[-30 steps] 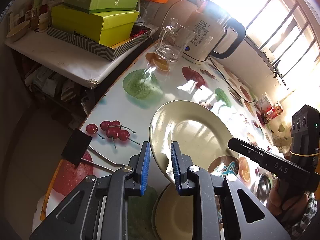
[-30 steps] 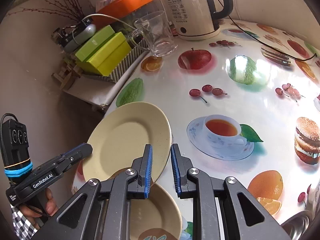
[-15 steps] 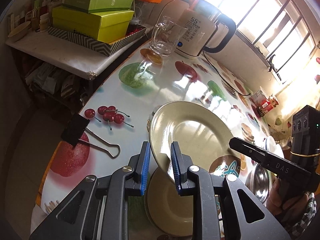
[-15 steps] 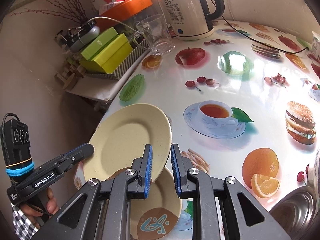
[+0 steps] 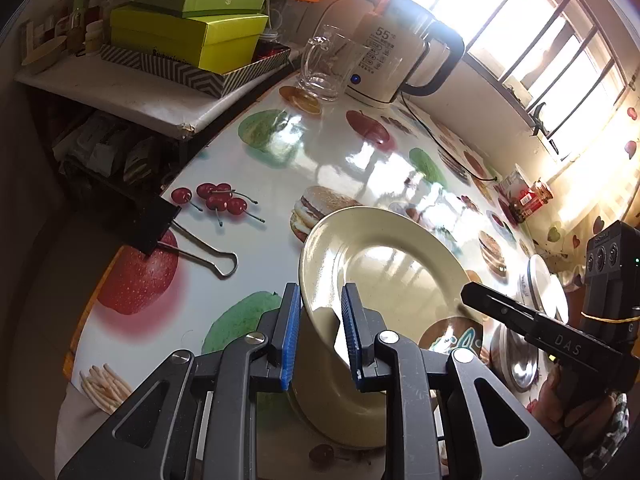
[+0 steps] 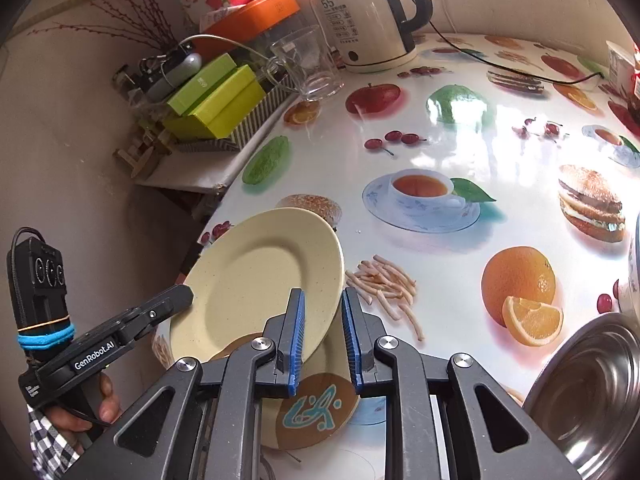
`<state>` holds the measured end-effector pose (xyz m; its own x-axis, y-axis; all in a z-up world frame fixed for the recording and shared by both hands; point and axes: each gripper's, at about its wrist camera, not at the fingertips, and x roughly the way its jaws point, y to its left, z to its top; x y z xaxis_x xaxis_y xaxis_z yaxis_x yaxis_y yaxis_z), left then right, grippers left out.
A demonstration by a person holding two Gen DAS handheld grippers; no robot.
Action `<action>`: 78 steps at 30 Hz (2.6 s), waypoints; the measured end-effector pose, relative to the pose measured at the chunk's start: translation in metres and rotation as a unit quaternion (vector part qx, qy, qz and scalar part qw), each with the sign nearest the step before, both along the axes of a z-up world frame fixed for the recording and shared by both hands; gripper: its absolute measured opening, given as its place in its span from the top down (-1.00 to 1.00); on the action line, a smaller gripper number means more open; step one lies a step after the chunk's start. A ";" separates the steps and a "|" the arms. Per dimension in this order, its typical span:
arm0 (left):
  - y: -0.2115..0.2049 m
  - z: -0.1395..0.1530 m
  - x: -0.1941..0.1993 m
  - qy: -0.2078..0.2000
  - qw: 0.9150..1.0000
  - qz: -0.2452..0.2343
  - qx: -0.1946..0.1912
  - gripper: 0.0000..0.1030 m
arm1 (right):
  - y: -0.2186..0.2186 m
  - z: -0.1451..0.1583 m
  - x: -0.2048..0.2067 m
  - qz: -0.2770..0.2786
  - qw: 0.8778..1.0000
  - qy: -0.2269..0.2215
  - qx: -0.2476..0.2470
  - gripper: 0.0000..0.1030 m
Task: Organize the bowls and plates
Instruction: 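Lower the plate stack onto the third beige plate, then open both grippers and release the rim of the beige plate stack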
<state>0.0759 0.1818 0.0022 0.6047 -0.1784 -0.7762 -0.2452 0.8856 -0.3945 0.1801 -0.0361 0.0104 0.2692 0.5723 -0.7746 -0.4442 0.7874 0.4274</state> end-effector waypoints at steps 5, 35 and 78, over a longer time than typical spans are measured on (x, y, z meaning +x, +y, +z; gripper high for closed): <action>-0.004 -0.005 -0.006 0.004 1.000 -0.003 -0.004 0.58 | -0.006 -0.003 -0.007 -0.005 1.000 0.003 0.004 0.63; -0.019 -0.022 -0.025 0.020 1.000 -0.008 -0.003 0.58 | -0.018 -0.019 -0.034 -0.011 1.000 0.000 -0.010 0.63; -0.017 -0.025 -0.026 0.031 1.000 -0.004 0.001 0.57 | -0.017 -0.029 -0.037 -0.011 1.000 0.011 -0.012 0.57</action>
